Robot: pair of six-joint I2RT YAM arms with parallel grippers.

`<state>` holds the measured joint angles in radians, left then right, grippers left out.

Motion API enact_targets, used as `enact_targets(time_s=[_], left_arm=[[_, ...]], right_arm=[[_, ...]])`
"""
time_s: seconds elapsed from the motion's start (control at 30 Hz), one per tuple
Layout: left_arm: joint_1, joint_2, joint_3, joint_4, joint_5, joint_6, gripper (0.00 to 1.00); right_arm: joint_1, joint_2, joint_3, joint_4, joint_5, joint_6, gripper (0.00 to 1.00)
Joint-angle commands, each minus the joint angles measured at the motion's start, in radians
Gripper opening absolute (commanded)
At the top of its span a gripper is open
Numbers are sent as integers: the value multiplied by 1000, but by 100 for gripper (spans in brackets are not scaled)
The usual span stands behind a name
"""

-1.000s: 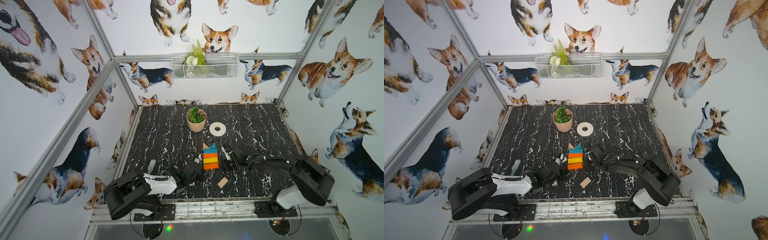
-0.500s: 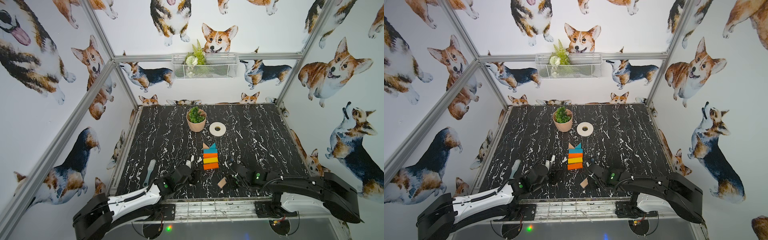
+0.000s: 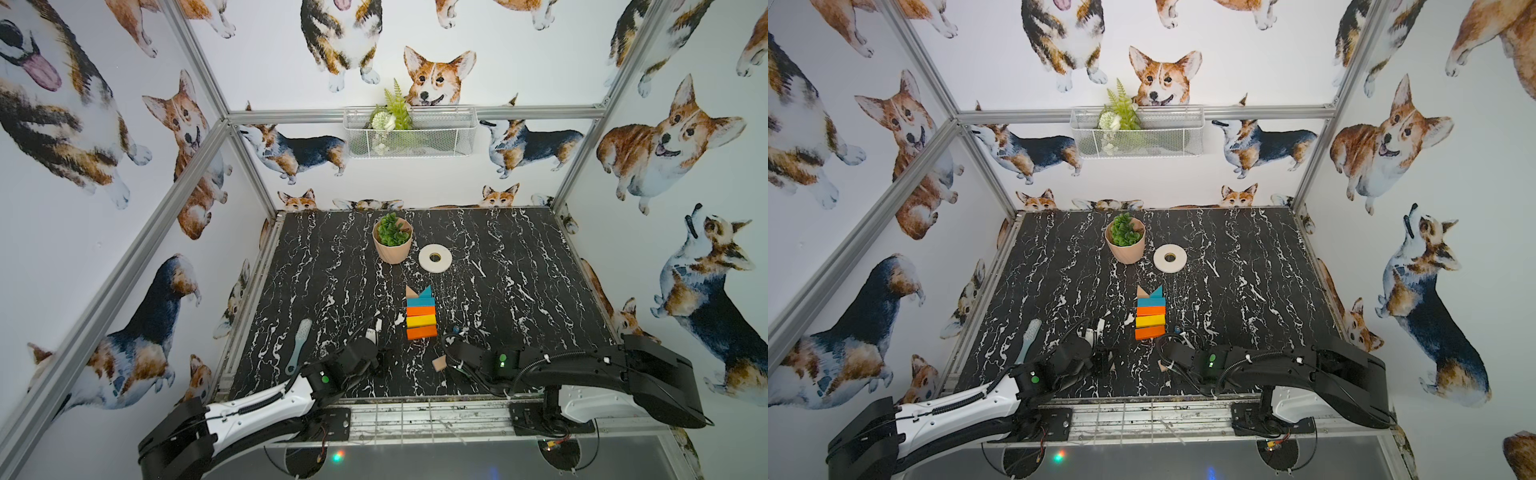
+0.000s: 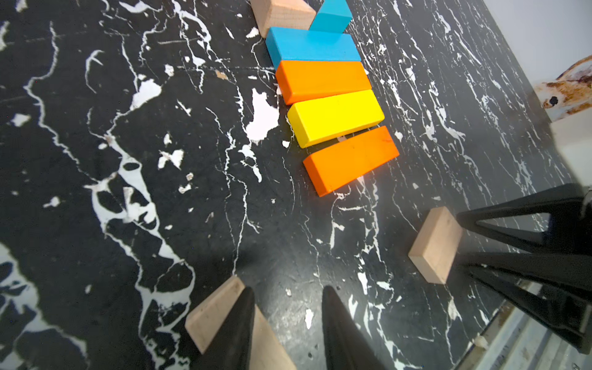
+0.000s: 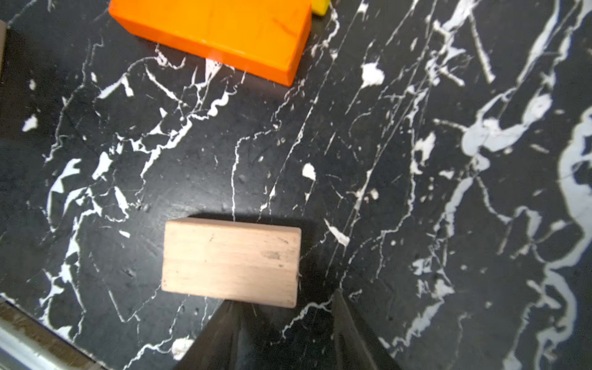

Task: Assemble a carrot with building blocks
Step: Assemble the building block at the center of the board.

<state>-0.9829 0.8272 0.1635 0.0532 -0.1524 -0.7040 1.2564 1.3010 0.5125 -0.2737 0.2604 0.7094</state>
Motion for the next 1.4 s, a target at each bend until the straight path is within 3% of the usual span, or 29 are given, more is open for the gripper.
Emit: enact_targets(time_s=[0.0, 0.27, 0.53, 1.37], left_arm=[[-2, -15, -7, -7, -11, -9, 38], [-2, -39, -24, -1, 4, -16, 35], [-8, -26, -42, 30, 24, -24, 33], [-8, -48, -45, 8, 4, -21, 31]], right_arm=[[0, 37, 24, 20, 15, 3, 48], [-1, 149, 94, 68, 16, -28, 40], [-38, 224, 124, 117, -16, -48, 40], [-78, 269, 158, 138, -59, -72, 40]])
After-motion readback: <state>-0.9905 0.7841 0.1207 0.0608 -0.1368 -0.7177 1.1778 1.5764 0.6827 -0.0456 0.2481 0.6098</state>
